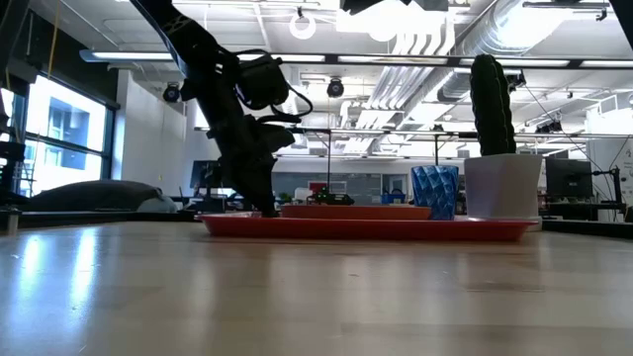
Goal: Pick and place plate/cup/fork/spoon on tray
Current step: Put the blue spoon on the orange tray on the right side of the orange fork
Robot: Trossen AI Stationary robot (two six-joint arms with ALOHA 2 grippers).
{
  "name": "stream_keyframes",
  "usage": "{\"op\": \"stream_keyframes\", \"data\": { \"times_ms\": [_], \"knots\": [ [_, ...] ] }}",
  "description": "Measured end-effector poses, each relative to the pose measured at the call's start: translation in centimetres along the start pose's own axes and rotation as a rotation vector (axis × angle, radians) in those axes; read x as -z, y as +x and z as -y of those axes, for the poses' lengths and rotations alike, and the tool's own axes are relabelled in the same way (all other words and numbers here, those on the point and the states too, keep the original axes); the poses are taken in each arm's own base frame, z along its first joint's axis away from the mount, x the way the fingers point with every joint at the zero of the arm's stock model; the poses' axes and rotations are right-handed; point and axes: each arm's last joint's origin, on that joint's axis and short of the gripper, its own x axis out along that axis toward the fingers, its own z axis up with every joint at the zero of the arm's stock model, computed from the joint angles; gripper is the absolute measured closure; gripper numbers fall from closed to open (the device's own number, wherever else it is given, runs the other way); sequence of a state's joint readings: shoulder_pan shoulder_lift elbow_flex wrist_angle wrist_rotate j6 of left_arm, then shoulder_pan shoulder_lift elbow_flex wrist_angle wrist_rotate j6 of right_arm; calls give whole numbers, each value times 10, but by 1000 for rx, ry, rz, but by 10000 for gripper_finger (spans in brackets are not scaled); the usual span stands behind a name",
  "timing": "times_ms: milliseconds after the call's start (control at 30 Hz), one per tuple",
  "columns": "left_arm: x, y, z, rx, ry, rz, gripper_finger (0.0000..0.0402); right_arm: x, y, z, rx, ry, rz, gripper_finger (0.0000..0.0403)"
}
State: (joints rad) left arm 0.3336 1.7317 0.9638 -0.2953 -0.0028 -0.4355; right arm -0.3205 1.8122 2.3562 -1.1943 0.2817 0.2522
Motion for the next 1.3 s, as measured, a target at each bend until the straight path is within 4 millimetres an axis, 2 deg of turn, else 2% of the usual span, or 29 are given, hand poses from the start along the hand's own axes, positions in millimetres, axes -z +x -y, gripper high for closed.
{"op": "stream_keyframes", "data": {
  "times_ms": [400,567,700,1300],
  "knots": [
    [8,2,23,61,89,4,360,0,0,0,1,-8,-3,334],
    [14,16,21,44,85,-47,360,0,0,0,1,-8,-3,334],
    [15,20,22,53,86,-51,360,1,0,0,2,-4,-8,334],
    [17,19,17,33,74,-93,360,1,0,0,3,-4,-13,334]
  ]
}}
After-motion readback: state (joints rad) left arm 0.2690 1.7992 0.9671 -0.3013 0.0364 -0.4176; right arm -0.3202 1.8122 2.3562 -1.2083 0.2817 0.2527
